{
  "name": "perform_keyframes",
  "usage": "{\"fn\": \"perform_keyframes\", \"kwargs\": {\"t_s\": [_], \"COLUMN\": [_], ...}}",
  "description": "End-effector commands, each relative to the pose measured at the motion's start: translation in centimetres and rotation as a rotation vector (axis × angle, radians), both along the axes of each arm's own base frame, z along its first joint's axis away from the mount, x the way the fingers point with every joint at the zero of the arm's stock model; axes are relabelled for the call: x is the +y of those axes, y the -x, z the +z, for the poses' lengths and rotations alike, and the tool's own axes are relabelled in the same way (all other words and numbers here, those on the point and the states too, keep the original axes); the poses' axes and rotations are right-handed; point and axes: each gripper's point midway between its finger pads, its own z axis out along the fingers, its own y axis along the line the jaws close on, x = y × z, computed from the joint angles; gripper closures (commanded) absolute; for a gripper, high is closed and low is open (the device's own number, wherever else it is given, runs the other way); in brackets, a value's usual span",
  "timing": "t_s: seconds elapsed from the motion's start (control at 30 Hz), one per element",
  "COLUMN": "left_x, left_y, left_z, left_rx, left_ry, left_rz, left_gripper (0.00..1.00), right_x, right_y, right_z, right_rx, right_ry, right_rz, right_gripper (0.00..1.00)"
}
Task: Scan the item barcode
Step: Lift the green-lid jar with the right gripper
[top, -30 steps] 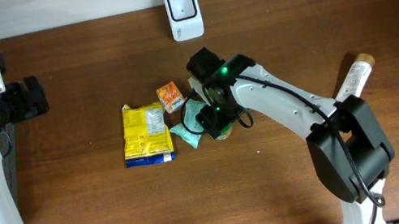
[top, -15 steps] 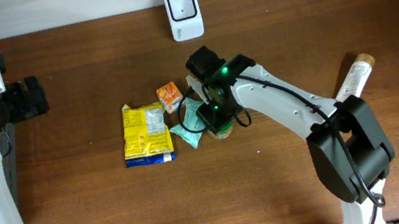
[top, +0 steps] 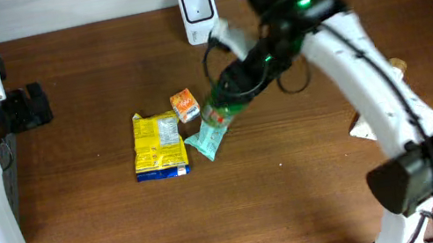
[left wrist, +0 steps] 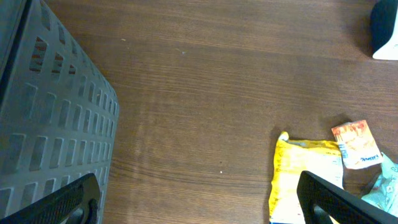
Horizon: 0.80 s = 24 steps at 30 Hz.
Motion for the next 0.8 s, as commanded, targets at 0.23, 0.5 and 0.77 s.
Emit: {"fn": "perform_keyframes", "kwargs": {"t_s": [0.23,0.5,0.77], "left_x": [0.2,0.2,0.2], "left_y": [-0.1,-0.1,-0.1], "left_z": [-0.1,-0.1,-0.1], "left_rx": [0.001,0.001,0.000], "left_ry": [-0.005,-0.005,-0.005], "left_rz": [-0.012,-0.012,-0.012], "left_gripper": [0.01,0.01,0.01], "right_x": [-0.6,-1.3,-1.1], "right_y": [3.4,2.8,-2.1], "right_z": [13.4,13.0,11.5], "right_rx": [0.034,0.023,-0.031], "right_ry": [-0.580,-0.557,-0.409], "right_rz": [0.086,0.062,-0.127], "right_gripper": [0.42,0.42,0.46]}}
